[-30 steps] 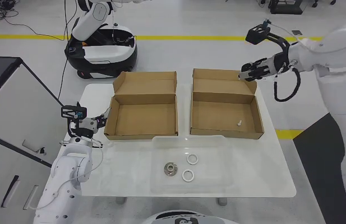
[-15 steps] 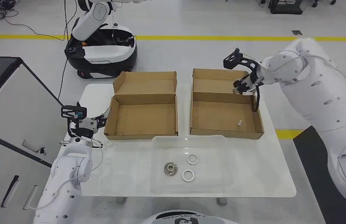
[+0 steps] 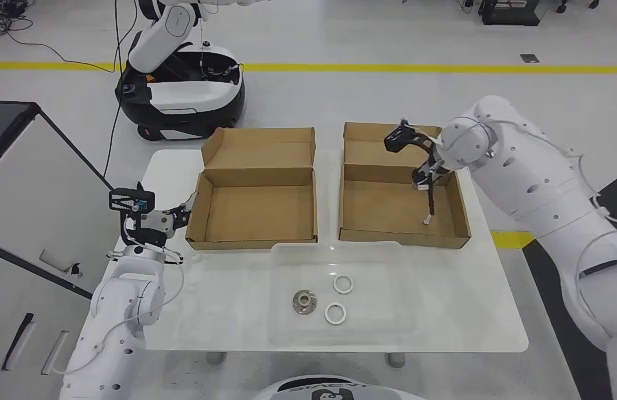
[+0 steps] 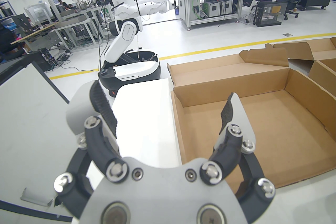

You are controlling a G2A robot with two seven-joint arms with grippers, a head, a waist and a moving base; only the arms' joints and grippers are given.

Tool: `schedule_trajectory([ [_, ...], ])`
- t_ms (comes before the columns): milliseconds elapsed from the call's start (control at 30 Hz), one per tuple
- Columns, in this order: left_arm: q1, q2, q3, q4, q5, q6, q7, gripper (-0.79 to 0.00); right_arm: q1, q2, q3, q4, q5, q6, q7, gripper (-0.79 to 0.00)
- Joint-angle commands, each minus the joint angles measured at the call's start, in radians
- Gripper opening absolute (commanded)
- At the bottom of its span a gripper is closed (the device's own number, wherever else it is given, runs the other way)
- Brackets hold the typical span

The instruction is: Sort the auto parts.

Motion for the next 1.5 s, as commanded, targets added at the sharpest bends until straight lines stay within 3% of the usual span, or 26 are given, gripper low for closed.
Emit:
schedule_trajectory([
  [0,0.0,0.0,0.0,0.0,0.0,0.0,0.0,0.0,0.007,-0.008,-0.014,0.01,0.003,-0.003,0.017,-0.785],
  [600,0.0,0.0,0.0,0.0,0.0,0.0,0.0,0.0,0.051,-0.117,-0.159,0.201,-0.06,0.045,0.034,-0.785],
  [1000,0.0,0.0,0.0,0.0,0.0,0.0,0.0,0.0,0.044,-0.189,-0.194,0.362,-0.039,0.059,-0.079,-0.785],
  [1467,0.0,0.0,0.0,0.0,0.0,0.0,0.0,0.0,0.02,-0.235,-0.203,0.449,-0.051,0.097,-0.138,-0.785],
])
